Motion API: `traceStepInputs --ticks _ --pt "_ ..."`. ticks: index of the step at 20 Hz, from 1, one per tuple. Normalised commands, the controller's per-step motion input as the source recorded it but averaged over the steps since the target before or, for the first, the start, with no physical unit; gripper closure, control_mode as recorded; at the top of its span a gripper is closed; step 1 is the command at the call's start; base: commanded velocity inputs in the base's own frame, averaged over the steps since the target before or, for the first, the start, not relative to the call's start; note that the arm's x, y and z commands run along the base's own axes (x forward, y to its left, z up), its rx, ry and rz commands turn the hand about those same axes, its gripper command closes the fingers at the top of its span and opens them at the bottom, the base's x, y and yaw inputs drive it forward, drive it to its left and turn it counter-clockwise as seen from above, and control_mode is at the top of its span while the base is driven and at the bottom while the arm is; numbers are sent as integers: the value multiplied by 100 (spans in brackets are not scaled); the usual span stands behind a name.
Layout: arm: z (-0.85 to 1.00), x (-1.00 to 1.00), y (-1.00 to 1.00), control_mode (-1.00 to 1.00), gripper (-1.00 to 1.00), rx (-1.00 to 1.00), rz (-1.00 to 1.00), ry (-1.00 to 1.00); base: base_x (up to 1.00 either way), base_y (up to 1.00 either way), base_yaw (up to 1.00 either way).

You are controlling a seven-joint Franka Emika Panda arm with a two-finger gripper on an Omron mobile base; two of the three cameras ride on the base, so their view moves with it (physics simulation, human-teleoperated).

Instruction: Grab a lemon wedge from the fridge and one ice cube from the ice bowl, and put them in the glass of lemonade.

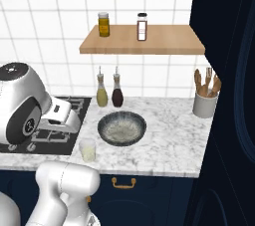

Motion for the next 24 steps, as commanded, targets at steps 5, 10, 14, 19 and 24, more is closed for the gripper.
traceStepInputs --ticks 5,10,14,19,24 --pt "0 0 0 100 -100 0 0 0 -44 -1 -7" --pt "0 0 0 100 -100 0 0 0 -100 -3 -21" --pt "0 0 0 100 -100 0 0 0 -74 -2 -49" --pt "0 0 0 100 -100 0 0 0 -37 9 -73" --pt "0 0 0 100 -100 0 0 0 -34 25 -79"
